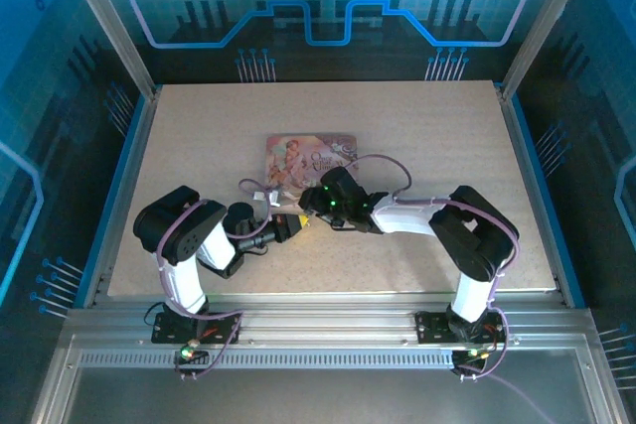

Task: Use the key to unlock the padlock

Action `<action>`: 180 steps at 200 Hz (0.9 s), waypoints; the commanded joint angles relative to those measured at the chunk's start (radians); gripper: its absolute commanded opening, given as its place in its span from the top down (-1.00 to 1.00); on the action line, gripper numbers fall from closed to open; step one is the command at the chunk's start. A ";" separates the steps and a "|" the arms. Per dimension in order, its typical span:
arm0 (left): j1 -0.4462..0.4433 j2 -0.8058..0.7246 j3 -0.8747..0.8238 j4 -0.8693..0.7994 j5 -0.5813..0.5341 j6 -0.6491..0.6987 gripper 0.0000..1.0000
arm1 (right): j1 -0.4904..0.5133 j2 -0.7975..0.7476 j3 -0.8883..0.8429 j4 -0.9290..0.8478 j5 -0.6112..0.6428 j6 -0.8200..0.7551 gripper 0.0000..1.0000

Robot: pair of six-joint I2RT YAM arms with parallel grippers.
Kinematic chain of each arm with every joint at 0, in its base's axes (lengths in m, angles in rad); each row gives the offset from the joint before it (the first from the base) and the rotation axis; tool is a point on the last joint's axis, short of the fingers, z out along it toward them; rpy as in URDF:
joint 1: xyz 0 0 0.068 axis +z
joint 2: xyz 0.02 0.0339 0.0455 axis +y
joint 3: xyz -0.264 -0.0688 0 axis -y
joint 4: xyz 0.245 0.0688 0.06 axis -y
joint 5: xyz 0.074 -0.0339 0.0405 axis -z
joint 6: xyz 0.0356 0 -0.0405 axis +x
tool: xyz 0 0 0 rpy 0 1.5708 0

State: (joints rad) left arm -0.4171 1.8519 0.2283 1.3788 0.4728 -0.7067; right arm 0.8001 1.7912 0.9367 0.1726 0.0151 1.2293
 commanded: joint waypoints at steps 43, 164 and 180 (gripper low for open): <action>-0.007 -0.042 0.001 0.019 0.013 -0.005 1.00 | 0.020 0.088 0.001 -0.145 -0.070 0.036 0.58; -0.058 -0.338 0.161 -0.500 -0.085 0.245 1.00 | 0.039 0.109 0.017 -0.211 -0.098 -0.031 1.00; -0.058 -0.267 0.166 -0.405 -0.064 0.198 1.00 | 0.041 0.115 0.003 -0.161 -0.123 -0.006 1.00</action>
State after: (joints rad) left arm -0.4622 1.5578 0.3069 0.8429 0.3622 -0.5388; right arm 0.8062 1.8263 0.9997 0.1097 -0.0055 1.1950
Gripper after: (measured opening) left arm 0.044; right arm 0.099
